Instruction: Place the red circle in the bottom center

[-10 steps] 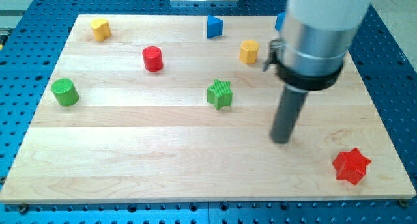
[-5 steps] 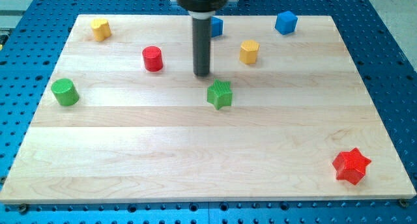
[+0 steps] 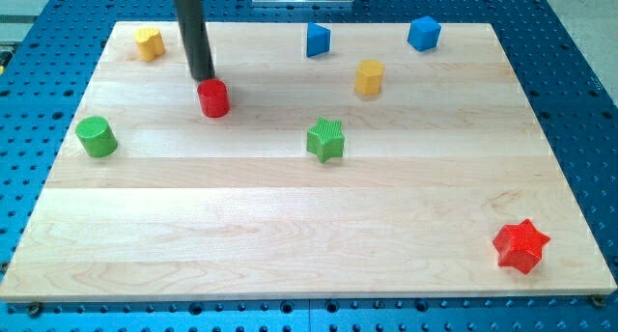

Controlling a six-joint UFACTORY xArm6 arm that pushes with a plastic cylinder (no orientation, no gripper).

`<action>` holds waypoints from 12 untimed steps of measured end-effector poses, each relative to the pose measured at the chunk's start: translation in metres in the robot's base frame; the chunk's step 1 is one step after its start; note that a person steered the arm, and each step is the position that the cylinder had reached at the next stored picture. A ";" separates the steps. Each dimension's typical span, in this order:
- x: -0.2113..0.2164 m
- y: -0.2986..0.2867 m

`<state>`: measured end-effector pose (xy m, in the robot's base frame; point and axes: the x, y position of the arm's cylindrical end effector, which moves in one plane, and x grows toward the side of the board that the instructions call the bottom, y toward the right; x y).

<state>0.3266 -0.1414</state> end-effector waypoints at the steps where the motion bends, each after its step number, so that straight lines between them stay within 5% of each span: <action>1: 0.081 0.083; 2: 0.151 0.132; 4: 0.060 0.109; 5: 0.054 0.088; 7: 0.035 0.145; 9: 0.063 0.047; 10: 0.106 0.044; 12: 0.095 0.003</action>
<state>0.4213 -0.1387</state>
